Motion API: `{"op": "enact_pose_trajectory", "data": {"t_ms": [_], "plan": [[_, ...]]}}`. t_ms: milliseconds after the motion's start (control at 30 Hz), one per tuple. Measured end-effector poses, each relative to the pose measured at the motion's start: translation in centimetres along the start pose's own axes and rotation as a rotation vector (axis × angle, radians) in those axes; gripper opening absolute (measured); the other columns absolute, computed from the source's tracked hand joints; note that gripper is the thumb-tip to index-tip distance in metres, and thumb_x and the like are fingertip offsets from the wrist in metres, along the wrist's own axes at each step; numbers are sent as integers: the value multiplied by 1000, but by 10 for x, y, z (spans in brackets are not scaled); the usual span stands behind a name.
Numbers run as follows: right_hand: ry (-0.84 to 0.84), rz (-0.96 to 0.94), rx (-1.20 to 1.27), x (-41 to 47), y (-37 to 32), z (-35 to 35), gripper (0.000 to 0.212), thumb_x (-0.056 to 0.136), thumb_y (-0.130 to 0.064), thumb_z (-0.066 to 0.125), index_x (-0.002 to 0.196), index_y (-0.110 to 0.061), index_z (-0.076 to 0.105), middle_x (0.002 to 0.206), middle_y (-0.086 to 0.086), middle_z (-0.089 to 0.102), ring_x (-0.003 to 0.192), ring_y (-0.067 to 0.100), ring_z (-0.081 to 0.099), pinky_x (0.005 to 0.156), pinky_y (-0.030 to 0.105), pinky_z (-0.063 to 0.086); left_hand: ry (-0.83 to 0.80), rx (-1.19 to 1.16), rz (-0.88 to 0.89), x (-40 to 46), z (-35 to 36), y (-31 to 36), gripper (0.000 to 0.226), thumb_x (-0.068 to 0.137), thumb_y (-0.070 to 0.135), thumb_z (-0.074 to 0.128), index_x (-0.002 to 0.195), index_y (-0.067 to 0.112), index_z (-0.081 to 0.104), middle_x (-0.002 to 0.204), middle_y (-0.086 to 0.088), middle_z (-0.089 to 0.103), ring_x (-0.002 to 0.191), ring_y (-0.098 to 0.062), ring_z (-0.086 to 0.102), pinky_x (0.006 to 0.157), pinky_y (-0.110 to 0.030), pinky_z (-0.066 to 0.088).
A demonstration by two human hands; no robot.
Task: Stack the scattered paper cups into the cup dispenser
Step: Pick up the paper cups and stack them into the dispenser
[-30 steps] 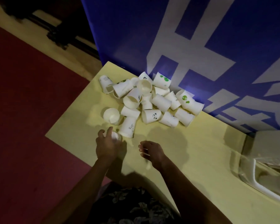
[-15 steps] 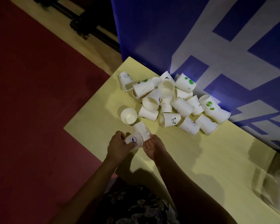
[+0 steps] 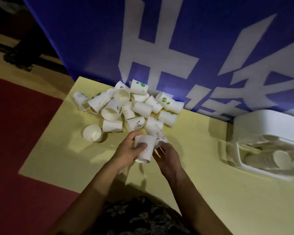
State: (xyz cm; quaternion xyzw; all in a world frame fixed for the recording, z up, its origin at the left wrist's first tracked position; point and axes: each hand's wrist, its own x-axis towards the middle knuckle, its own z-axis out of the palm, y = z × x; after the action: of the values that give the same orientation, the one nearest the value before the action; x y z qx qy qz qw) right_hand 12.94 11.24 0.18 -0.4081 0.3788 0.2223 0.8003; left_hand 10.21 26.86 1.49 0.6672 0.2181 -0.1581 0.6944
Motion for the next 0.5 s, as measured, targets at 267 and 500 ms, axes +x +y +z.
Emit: {"op": "enact_pose_trajectory", "data": {"t_ms": [267, 500], "plan": [[248, -510, -342, -42, -57, -85, 10, 92, -10, 58, 84, -9, 64, 85, 1, 69, 79, 15, 59, 77, 35, 51, -60, 454, 432, 1, 95, 21, 7, 85, 10, 70, 79, 12, 67, 92, 2, 61, 86, -5, 57, 75, -17, 44], [398, -883, -837, -76, -118, -191, 10, 93, -22, 62, 86, -23, 69, 75, -14, 69, 67, 0, 61, 62, 15, 43, -28, 653, 605, -12, 191, 33, 6, 86, 19, 69, 81, 16, 71, 83, 7, 63, 78, -15, 60, 71, -35, 51]]}}
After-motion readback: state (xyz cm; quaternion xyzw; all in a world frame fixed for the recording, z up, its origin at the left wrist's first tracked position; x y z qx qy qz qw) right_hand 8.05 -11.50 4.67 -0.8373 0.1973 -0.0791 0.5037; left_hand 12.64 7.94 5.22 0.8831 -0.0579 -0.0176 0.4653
